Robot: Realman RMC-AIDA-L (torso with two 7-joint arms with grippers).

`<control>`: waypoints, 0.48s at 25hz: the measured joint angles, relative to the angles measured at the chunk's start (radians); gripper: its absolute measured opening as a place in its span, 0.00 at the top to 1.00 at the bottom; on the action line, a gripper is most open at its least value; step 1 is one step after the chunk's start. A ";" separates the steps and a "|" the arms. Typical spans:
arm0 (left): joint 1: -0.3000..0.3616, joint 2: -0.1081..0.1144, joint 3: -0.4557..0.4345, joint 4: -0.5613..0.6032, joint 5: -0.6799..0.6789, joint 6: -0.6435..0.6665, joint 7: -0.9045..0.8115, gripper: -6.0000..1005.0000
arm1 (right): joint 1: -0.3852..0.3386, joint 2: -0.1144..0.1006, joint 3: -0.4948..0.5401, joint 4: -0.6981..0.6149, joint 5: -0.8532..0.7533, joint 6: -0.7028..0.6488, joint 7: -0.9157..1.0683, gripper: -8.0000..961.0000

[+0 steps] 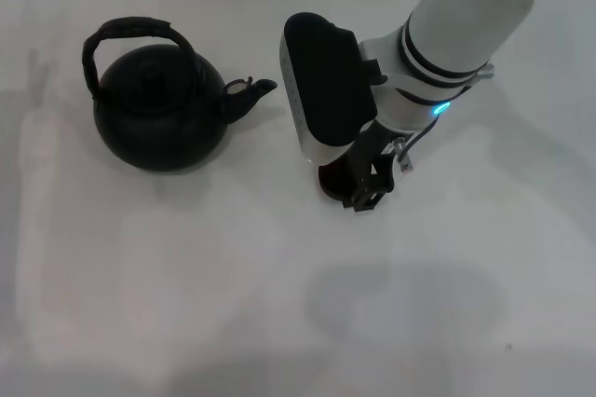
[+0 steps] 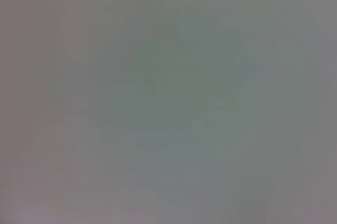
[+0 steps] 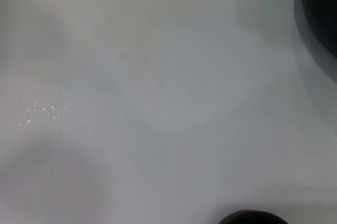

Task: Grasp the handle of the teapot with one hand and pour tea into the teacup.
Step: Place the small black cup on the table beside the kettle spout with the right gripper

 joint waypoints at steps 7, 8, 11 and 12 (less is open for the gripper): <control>0.000 0.001 -0.003 0.000 0.001 0.001 0.000 0.16 | -0.004 0.001 0.005 -0.004 0.002 0.005 0.001 0.20; -0.001 0.001 -0.004 0.000 0.001 0.002 0.000 0.16 | -0.005 0.001 0.006 -0.004 0.002 0.005 0.001 0.18; -0.002 0.001 -0.006 0.000 0.002 0.003 0.000 0.16 | -0.005 0.001 0.011 -0.006 0.002 0.005 0.001 0.14; -0.002 0.001 -0.006 0.000 0.002 0.003 0.000 0.16 | -0.005 0.001 0.013 -0.006 0.002 0.004 0.001 0.13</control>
